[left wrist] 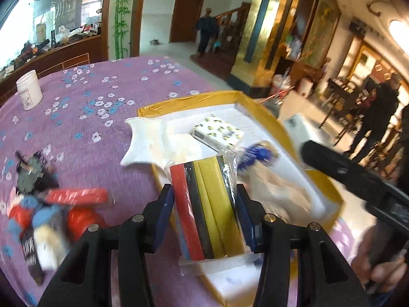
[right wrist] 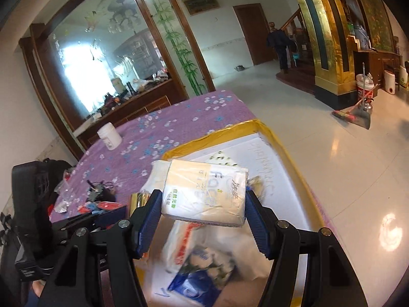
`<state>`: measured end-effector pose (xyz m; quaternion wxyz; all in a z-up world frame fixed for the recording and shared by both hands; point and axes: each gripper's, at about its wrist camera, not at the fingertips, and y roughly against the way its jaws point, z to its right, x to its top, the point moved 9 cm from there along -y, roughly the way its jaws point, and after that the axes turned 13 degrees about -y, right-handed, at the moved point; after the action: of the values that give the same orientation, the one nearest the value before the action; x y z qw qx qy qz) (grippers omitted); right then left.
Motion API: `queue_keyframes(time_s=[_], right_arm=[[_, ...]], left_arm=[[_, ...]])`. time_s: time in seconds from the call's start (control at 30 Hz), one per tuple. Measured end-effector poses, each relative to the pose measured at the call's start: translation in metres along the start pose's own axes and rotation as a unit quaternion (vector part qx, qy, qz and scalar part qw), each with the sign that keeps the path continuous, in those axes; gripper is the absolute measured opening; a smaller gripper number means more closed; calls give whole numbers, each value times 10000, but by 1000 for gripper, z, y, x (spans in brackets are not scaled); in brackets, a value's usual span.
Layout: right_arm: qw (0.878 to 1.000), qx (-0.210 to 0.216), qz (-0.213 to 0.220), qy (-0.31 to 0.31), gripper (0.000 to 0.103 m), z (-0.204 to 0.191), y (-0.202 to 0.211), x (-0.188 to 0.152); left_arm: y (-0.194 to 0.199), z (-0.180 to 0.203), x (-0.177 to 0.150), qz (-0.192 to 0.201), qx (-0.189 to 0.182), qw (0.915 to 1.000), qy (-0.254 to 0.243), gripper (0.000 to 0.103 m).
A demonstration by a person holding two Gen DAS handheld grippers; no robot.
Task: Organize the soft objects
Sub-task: 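Lower the sponge pack and Face tissue pack into the tray and open both grippers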
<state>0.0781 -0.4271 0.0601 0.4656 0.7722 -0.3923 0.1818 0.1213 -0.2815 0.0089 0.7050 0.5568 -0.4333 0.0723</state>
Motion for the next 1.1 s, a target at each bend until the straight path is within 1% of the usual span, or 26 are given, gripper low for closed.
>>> queue_keyframes(time_s=[0.07,0.13,0.2,0.27,0.37,0.47,0.6,0.63,0.7,0.83,0.97,1.07,1.1], right_arm=[[9997,-220,-97,63,69,7,-12,11],[9994,-316,-142,70,69,13,-23,20],[9985,-465,-260,74,69,21,-39,27],[9979,-498,-410,8,69,26,-54,30],[9959,-733,-536,12,69,34,-73,29],[9941,-861,-667,-9,70,38,-87,29],[9921,-1068,-662,66,70,41,-93,29],[9916,-1099,-671,71,71,41,-93,29],[9919,-1075,-677,39,73,40,-92,29],[9935,-988,-562,-63,76,39,-78,30],[9963,-762,-368,-140,76,32,-53,23],[9980,-572,-159,-226,77,25,-31,10],[9985,-471,-98,-271,77,22,-23,3]], left_arm=[[-17,-4,8,-94,52,9999,80,47],[-27,-9,13,-116,97,9997,204,47],[-35,-14,15,-128,44,9992,365,47],[-40,-16,13,-152,-68,9986,500,47],[-46,-17,8,-181,-8,9990,405,47],[-46,-14,7,-149,-92,9992,354,47],[-42,-8,7,-45,-61,9998,182,47],[-41,-7,7,-10,-66,9999,159,48],[-40,-6,8,41,-108,9998,135,56],[-34,-2,9,137,-161,9997,88,61],[-25,-2,11,277,-40,9996,8,63],[-19,-3,14,399,60,9992,13,70],[-17,-3,14,437,82,9990,18,71]])
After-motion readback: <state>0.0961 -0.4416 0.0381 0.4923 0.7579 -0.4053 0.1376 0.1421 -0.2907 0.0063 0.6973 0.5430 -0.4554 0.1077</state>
